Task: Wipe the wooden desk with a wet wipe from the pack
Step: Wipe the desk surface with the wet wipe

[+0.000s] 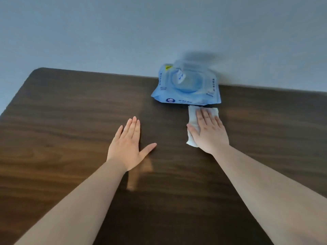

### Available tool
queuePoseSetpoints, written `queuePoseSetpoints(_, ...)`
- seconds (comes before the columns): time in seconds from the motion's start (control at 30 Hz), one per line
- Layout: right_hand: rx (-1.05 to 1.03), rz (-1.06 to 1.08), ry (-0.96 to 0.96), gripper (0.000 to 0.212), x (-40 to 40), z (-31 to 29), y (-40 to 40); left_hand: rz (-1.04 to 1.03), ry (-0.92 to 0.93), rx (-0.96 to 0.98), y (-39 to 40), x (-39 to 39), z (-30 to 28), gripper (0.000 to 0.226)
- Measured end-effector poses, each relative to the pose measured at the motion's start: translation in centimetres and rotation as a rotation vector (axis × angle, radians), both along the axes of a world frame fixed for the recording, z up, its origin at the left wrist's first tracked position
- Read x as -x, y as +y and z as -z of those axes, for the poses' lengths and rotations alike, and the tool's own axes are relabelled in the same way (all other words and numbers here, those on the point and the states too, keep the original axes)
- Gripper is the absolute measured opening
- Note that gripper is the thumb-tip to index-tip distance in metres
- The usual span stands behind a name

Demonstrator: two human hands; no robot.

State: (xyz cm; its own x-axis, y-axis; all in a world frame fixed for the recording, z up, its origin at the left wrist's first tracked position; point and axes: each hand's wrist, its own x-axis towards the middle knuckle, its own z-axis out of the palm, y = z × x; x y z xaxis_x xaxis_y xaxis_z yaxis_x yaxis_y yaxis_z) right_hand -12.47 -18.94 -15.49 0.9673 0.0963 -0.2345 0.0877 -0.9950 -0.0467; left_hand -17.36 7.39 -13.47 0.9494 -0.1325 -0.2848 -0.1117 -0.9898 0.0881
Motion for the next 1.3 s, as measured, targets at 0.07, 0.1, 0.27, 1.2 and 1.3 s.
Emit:
queuePoseSetpoints(0.07, 0.021, 0.082, -0.001, 0.074, 0.2, 0.0, -4.3, 0.088, 0.009, 0.027, -3.8, -1.2, 0.2, 0.096)
queuePoseSetpoints(0.1, 0.037, 0.135, -0.004, 0.074, 0.4, -0.1, -6.7, 0.135, 0.021, 0.037, -5.9, -1.9, 0.3, 0.096)
queuePoseSetpoints(0.27, 0.027, 0.412, -0.033, 0.074, 2.2, 0.0, -17.4, 0.376, 0.05, 0.027, -16.1, -4.4, 0.4, 0.092)
queuePoseSetpoints(1.2, 0.012, 1.053, -0.008, 0.075, 10.0, -0.2, -40.1, 0.717, -0.067, 0.048, -36.7, -6.1, 1.6, 0.094)
queuePoseSetpoints(1.3, 0.007, 1.054, 0.01, 0.075, 11.9, -0.2, -39.8, 0.719, -0.063, 0.047, -36.7, -6.1, 1.6, 0.095)
